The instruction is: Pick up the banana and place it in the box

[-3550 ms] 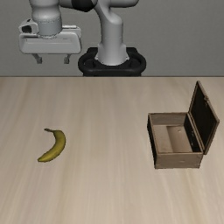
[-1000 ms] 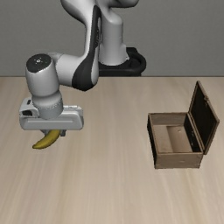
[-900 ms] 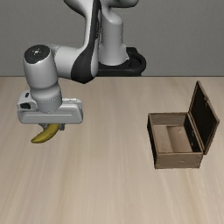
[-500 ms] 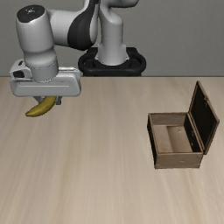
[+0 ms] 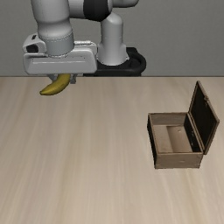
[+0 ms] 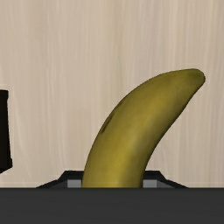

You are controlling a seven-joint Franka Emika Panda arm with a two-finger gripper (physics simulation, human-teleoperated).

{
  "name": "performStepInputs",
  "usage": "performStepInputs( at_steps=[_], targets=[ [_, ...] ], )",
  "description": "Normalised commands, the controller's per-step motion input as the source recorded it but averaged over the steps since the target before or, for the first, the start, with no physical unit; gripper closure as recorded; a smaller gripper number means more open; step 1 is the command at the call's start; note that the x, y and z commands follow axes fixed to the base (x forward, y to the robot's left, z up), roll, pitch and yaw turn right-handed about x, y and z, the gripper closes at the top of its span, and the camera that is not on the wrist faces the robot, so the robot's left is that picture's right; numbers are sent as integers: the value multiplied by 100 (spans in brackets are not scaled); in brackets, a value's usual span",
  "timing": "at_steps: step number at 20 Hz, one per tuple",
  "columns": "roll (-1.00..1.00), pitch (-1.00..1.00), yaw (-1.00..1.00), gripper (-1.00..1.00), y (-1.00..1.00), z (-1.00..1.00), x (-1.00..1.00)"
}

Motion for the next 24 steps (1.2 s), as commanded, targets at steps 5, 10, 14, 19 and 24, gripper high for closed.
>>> performStepInputs(
  at_steps=[5, 10, 14, 19, 24],
  targets=[
    [0, 0, 0, 100, 100, 0, 0],
    [0, 0, 0, 100, 100, 0, 0],
    [0, 0, 0, 100, 100, 0, 0],
    [0, 0, 0, 100, 100, 0, 0],
    [0, 0, 0, 100, 100, 0, 0]
  ],
)
